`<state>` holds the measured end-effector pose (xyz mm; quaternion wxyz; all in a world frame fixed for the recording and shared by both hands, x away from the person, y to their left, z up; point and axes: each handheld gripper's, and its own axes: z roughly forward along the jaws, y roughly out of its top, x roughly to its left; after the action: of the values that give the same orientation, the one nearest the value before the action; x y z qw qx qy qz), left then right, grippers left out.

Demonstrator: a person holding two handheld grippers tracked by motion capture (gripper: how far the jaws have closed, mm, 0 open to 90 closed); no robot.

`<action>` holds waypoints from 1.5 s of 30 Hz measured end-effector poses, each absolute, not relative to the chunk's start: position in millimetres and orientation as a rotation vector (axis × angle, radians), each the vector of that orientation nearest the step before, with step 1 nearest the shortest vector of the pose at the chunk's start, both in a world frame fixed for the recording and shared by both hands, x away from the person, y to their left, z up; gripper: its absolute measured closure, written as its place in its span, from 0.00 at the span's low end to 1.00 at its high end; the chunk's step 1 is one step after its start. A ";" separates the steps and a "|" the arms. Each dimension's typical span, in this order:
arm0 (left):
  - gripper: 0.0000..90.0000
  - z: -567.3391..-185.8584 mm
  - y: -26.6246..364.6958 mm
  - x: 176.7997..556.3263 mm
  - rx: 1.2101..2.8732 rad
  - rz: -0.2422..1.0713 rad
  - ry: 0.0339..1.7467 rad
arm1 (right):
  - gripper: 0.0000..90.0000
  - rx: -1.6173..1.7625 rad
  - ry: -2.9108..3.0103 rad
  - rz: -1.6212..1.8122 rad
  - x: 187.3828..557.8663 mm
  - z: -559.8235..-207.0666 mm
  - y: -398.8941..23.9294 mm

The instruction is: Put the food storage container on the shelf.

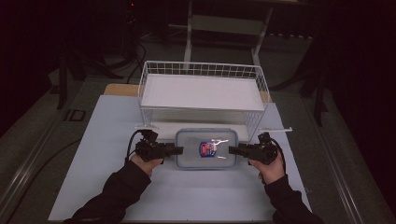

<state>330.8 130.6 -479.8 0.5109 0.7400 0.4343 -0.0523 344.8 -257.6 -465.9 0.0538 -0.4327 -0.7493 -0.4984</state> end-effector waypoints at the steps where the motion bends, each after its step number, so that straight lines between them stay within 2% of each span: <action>1: 0.60 -480.1 131.0 334.7 1.773 -0.124 1.047 | 0.52 -1.314 -2.278 -1.520 348.7 -465.5 -257.1; 8: 0.59 -486.7 132.1 357.8 1.767 -0.058 1.041 | 0.52 -1.333 -2.277 -1.560 371.1 -474.6 -251.9; 17: 0.59 -497.1 132.8 380.5 1.751 -0.047 1.066 | 0.50 -1.386 -2.261 -1.593 393.7 -486.7 -246.1; 29: 0.58 -505.9 132.2 390.4 1.715 -0.048 1.092 | 0.49 -1.429 -2.236 -1.586 407.8 -497.8 -243.6; 34: 0.55 -505.6 129.0 390.3 1.699 -0.034 1.110 | 0.40 -1.458 -2.303 -1.579 406.5 -495.6 -234.4; 36: 0.53 -505.9 130.7 392.5 1.713 0.060 1.088 | 0.37 -1.480 -2.326 -1.576 406.3 -495.1 -230.1; 38: 0.59 -502.9 129.1 393.8 1.725 0.135 1.093 | 0.30 -1.506 -2.337 -1.569 409.1 -498.6 -227.1; 45: 0.52 -505.5 126.1 399.4 1.708 0.140 1.100 | 0.27 -1.592 -2.299 -1.604 412.2 -499.4 -222.4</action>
<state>399.4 126.1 -505.5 0.5248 0.7140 0.4596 0.0585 412.2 -222.4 -499.4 -0.0411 -0.4935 -0.7125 -0.4971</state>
